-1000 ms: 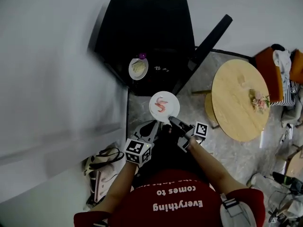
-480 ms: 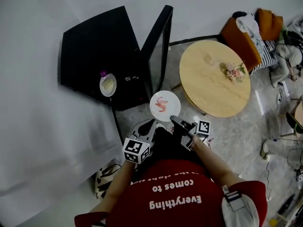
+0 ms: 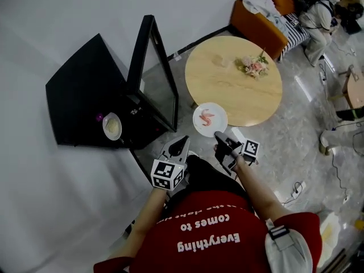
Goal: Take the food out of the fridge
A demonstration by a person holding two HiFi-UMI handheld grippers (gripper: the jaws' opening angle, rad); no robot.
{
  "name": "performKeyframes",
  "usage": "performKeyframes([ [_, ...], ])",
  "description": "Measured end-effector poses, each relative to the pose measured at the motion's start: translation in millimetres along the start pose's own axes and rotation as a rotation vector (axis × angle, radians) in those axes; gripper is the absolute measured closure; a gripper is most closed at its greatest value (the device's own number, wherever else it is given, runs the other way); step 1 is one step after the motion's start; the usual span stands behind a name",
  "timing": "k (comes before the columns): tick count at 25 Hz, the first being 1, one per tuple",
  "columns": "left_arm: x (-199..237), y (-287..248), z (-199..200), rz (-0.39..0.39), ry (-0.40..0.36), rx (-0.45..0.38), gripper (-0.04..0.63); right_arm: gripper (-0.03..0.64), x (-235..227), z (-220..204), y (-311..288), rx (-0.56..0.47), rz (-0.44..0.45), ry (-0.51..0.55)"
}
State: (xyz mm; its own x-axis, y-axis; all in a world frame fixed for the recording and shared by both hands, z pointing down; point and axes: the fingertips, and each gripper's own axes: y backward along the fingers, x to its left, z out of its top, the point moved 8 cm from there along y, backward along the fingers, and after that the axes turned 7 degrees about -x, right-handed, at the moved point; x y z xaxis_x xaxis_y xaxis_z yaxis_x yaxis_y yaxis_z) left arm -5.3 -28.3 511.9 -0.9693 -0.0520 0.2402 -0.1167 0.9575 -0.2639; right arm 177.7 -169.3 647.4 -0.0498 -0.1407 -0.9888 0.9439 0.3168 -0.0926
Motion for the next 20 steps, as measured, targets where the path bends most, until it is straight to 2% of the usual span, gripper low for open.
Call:
performKeyframes([
  [5, -3.9, -19.6, -3.7, -0.041, -0.022, 0.040, 0.589, 0.592, -24.8, 29.7, 3.1, -0.133, -0.049, -0.006],
  [10, -6.3, -25.2, -11.2, -0.046, -0.015, 0.083, 0.589, 0.592, -41.5, 56.2, 0.1, -0.247, -0.096, -0.003],
  [20, -1.4, -41.4, -14.8, -0.031, -0.002, 0.123, 0.589, 0.592, -55.6, 81.3, -17.5, -0.294, -0.169, 0.003],
])
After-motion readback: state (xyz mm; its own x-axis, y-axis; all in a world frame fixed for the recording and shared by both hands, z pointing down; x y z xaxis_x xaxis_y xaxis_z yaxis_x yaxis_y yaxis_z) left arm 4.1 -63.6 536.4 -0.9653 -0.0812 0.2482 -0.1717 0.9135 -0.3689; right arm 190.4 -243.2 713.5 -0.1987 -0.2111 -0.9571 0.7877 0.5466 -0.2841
